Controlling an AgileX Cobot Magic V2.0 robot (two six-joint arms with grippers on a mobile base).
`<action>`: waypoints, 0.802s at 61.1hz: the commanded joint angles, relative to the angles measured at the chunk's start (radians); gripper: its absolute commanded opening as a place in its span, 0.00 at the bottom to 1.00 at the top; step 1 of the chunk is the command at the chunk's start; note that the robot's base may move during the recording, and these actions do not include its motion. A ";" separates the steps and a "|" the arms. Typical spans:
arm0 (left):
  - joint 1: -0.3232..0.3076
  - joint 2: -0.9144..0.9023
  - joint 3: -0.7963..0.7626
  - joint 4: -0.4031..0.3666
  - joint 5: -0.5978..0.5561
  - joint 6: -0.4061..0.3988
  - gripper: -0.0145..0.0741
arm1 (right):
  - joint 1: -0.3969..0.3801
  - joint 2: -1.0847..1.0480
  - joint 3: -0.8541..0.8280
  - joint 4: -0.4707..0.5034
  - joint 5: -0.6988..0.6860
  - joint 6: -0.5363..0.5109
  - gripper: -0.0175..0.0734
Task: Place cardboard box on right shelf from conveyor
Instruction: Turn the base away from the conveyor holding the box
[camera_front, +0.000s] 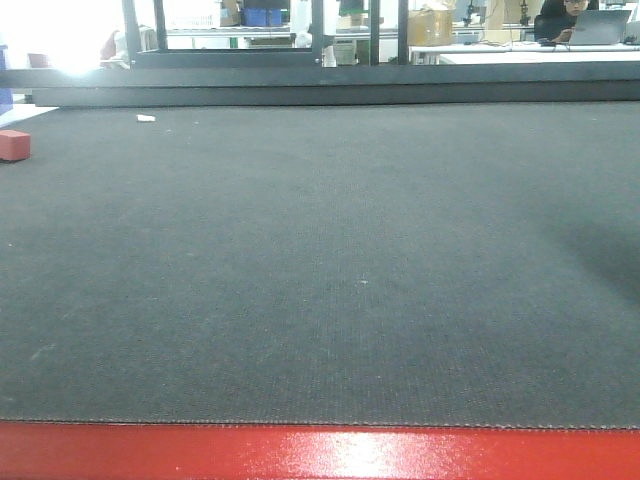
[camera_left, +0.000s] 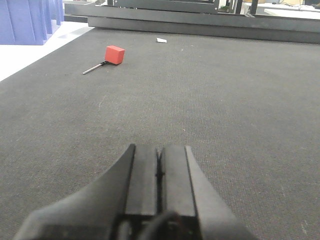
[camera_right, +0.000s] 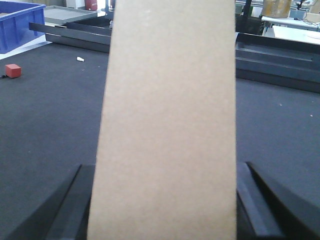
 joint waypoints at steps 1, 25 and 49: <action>0.002 -0.013 0.010 -0.006 -0.086 0.000 0.03 | -0.007 0.014 -0.025 0.002 -0.100 -0.010 0.40; 0.002 -0.013 0.010 -0.006 -0.086 0.000 0.03 | -0.007 0.014 -0.025 0.002 -0.100 -0.010 0.40; 0.000 -0.013 0.010 -0.006 -0.086 0.000 0.03 | -0.007 0.014 -0.025 0.002 -0.100 -0.010 0.40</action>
